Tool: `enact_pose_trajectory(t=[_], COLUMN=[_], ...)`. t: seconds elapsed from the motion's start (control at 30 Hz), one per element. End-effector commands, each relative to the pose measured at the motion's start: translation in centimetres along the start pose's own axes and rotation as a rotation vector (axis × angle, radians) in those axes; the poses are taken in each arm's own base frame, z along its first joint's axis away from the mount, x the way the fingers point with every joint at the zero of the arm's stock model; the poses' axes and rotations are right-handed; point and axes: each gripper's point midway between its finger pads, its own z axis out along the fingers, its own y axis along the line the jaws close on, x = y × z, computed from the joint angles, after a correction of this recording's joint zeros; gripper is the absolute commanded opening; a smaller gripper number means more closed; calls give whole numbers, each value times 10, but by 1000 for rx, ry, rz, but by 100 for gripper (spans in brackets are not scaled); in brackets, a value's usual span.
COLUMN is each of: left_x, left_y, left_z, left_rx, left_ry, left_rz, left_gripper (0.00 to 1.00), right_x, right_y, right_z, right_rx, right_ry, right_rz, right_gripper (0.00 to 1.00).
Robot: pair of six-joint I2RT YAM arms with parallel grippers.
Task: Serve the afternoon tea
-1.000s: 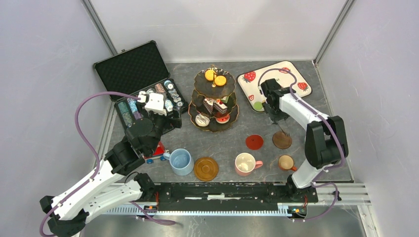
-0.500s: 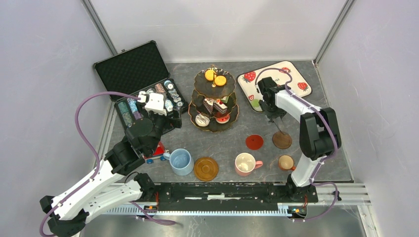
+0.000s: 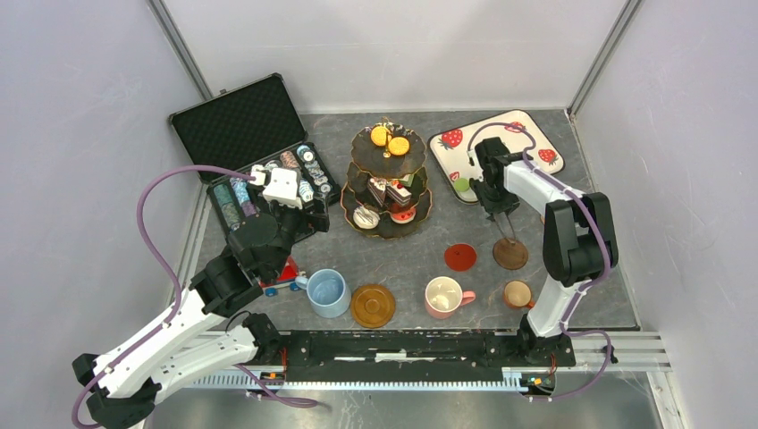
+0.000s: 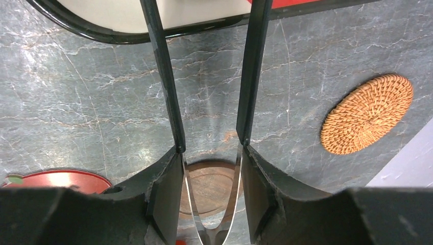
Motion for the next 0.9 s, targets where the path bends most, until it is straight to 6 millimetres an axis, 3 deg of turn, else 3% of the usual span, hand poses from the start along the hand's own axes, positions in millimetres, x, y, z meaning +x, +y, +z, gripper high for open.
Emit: enact_pose_trajectory(t=[0.0,0.17,0.33,0.53,0.63,0.87], left_x=[-11,-11,-12,-11,-11,-11], left_y=[-1,-1,-1,1,1,-3], left_z=[0,0,-1,-1,-1,0], left_rx=[3,3,5,-4,-4,16], left_ry=[-27,-28,-28,-28,-28,-26], left_rz=[-44,-46,-46,-43,-43,-49], left_gripper=[100,100,100,100,100,100], right_x=[-14,-23,-51,-83,-78,-38], right_y=[3,-7,-21,-14,-13,-12], right_z=[-3,-7,-22,-39,-41,-31], right_rx=[-37,-5,8,-83,-91,-82], right_ry=[-34,-66,-163,-279,-259,-132], right_rz=[6,30,87,116,101,73], right_gripper=[40,34,29,26,34,44])
